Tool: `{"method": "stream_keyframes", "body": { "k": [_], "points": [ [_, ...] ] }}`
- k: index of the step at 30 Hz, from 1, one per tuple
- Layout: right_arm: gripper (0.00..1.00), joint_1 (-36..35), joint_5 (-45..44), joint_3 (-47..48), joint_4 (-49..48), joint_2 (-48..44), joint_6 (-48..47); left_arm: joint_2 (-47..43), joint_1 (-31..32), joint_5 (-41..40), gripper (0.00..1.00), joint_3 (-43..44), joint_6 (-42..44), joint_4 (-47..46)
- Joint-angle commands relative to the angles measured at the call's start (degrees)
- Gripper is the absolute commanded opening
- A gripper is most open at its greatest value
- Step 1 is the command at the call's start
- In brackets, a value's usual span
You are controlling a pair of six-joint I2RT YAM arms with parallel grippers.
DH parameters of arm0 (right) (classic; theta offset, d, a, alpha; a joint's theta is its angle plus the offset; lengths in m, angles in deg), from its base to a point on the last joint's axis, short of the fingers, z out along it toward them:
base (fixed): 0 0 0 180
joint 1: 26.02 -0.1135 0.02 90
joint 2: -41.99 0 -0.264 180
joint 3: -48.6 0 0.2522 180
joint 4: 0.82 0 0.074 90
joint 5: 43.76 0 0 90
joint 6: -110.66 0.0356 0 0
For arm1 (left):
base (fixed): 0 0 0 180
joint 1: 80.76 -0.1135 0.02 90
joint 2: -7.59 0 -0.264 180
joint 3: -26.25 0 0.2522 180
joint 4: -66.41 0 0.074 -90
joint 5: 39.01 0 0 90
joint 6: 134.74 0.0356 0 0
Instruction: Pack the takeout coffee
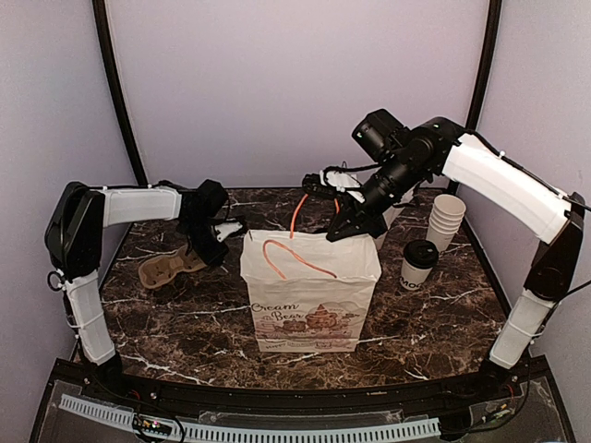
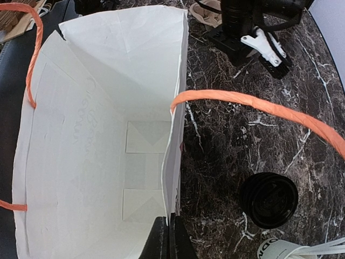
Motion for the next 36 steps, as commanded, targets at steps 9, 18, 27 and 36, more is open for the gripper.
{"method": "stream_keyframes", "body": {
  "k": [9,18,27,36],
  "points": [
    [0.00,-0.9,-2.8,-3.6,-0.1,-1.7,0.8,4.5,-2.9,-1.3,0.15,12.7,-3.3,0.1],
    [0.00,-1.0,-0.1,-0.3,1.6,1.3,-0.3,-19.6,-13.3,11.4,0.50,-9.4,-1.9,-12.5],
    [0.00,-1.4,0.4,-0.5,2.0,1.1,-0.3,-17.8,-15.0,4.6,0.58,-13.5,6.3,-11.5],
    [0.00,-1.5,0.1,-1.9,1.4,-0.4,-0.2,-13.2,-16.0,-1.3,0.60,-11.2,8.4,-7.8]
  ]
}}
